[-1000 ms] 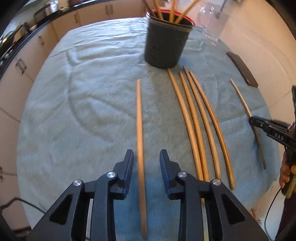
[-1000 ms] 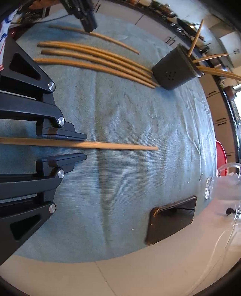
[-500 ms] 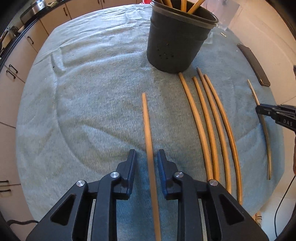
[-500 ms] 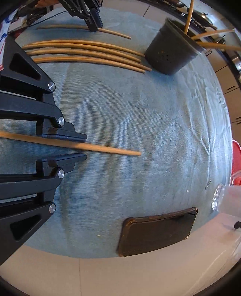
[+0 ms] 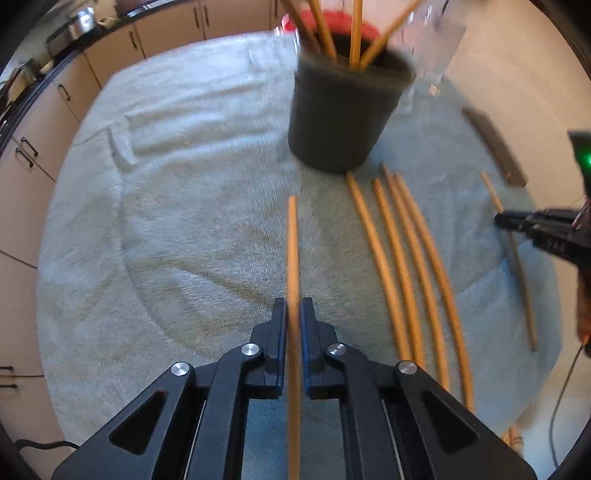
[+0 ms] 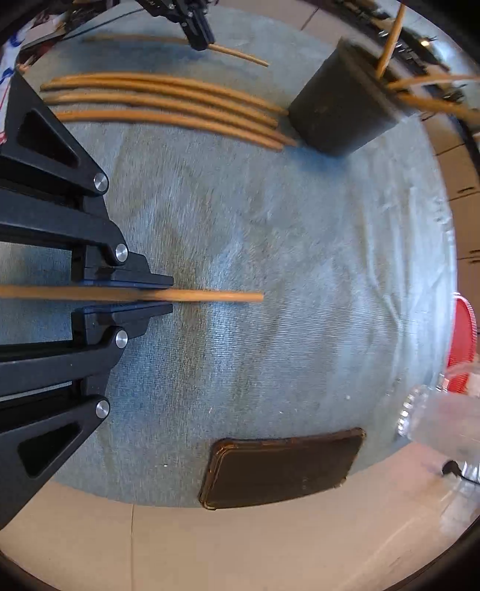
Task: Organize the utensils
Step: 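Lift both held chopsticks upright and carry them over the black holder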
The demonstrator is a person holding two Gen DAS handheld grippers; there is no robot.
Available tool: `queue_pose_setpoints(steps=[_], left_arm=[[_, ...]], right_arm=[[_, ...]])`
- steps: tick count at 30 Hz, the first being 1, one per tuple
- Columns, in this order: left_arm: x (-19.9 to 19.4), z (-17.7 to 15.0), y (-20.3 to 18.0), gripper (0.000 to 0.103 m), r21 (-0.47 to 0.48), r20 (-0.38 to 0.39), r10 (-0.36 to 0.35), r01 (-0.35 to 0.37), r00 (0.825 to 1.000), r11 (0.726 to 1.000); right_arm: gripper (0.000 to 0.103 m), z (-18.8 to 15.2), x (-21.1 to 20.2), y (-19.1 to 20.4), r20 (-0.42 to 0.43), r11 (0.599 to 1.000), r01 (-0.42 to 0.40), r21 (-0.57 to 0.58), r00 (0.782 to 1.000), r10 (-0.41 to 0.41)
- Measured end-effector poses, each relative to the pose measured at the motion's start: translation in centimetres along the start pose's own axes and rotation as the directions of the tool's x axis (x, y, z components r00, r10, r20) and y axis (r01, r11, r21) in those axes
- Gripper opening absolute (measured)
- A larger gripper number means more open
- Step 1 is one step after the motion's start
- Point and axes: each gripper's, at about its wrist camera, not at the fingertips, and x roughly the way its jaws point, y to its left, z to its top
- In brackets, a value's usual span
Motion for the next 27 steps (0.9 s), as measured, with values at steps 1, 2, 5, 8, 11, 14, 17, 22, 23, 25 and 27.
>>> queue_pose_setpoints(steps=[1,2,5,8,11,14,17,22,23,25,27], left_arm=[[-0.9,-0.3,0.1,0.006,-0.009,0.032,-0.009,0.009,0.999,1.0],[-1.8,-0.5,0.1,0.006,-0.016,0.061,-0.014,0.015,0.998,1.0],[-5.3,-1.9,0.0,0.006,-0.024,0.175,-0.032,0.037,0.984,0.999],[-8.0,-3.5,0.5,0.006,-0.043,0.251,-0.054,0.067,0.966,0.997],[-10.3,-4.9,0.2,0.006,-0.057,0.32,-0.065,0.087,0.945,0.995],[-12.3,-6.8,0.0,0.006,-0.058,0.378,-0.049,0.077,0.925,0.995],[-14.0,-8.5,-0.1,0.006,-0.058,0.428,-0.031,0.062,0.903,0.996],[-15.9,-10.5,-0.3,0.006,-0.041,0.467,-0.027,0.053,0.884,0.998],[-16.3,-10.9,-0.4,0.006,-0.037,0.472,-0.029,0.052,0.881,0.998],[-16.9,-11.6,-0.4,0.006,-0.034,0.482,-0.03,0.053,0.876,0.998],[-17.2,-11.9,-0.2,0.006,-0.034,0.489,-0.034,0.059,0.871,0.998]], right_arm=[[0.006,-0.3,-0.8,-0.1,0.031,1.0,-0.019,0.012,0.999,0.019],[0.006,-0.7,-1.8,-0.2,0.072,0.998,-0.053,0.024,0.996,0.051],[0.006,-2.1,-4.9,-0.3,0.186,0.994,-0.101,0.038,0.978,0.092],[0.006,-3.9,-7.8,0.1,0.296,0.991,-0.127,0.037,0.949,0.111],[0.006,-5.7,-9.7,0.0,0.38,0.991,-0.132,0.037,0.919,0.108],[0.006,-6.9,-11.3,0.0,0.448,0.994,-0.102,0.03,0.891,0.078],[0.006,-8.0,-12.6,0.1,0.48,0.992,-0.121,0.032,0.873,0.091],[0.006,-9.2,-13.6,0.6,0.502,0.992,-0.128,0.01,0.858,0.106],[0.006,-9.4,-13.8,0.7,0.506,0.991,-0.13,0.007,0.856,0.109],[0.006,-10.0,-14.4,1.0,0.517,0.992,-0.128,0.005,0.849,0.107],[0.006,-10.3,-14.8,1.1,0.525,0.991,-0.137,-0.001,0.843,0.117]])
